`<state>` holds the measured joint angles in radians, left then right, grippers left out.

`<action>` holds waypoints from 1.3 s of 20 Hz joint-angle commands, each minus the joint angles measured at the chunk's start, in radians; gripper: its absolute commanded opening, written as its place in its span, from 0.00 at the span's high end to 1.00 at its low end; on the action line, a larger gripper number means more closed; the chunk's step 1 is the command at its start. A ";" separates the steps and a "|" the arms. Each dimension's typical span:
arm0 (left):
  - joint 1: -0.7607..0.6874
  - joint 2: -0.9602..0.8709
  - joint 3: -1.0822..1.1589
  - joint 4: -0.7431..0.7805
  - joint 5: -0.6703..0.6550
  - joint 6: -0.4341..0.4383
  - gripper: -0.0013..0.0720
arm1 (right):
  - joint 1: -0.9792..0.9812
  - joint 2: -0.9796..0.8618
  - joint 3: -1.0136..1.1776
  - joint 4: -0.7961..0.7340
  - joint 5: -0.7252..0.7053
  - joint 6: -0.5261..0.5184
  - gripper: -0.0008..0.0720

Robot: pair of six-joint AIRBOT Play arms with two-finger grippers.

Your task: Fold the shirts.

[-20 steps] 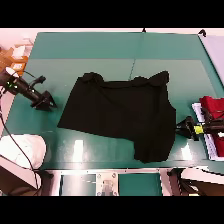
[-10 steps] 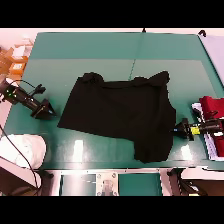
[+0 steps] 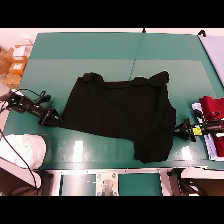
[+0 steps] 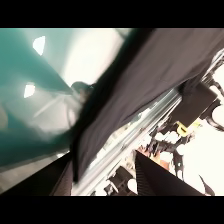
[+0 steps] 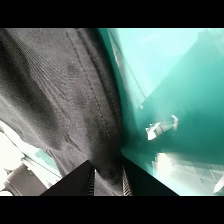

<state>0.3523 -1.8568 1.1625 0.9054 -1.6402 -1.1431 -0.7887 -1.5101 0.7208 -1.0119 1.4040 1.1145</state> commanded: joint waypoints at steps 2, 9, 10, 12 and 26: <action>-0.072 -0.003 -0.010 -0.060 0.121 0.031 0.64 | 0.000 0.000 -0.004 0.030 -0.068 -0.001 0.64; -0.097 0.041 0.082 -0.063 -0.024 0.009 0.95 | 0.029 0.006 0.051 0.084 0.043 0.000 0.97; -0.097 0.080 0.115 -0.064 -0.037 -0.011 0.95 | 0.029 0.021 0.092 0.123 0.079 0.000 0.97; -0.097 0.185 0.211 -0.089 -0.045 -0.031 0.95 | 0.032 0.093 0.211 0.283 0.125 0.000 0.97; -0.097 1.065 0.798 -0.189 0.567 -0.053 0.94 | 0.010 0.940 0.908 0.499 -0.550 0.032 0.97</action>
<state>0.2546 -0.9112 1.9289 0.6769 -1.1786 -1.1950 -0.7723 -0.7258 1.5879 -0.4450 1.0832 1.1458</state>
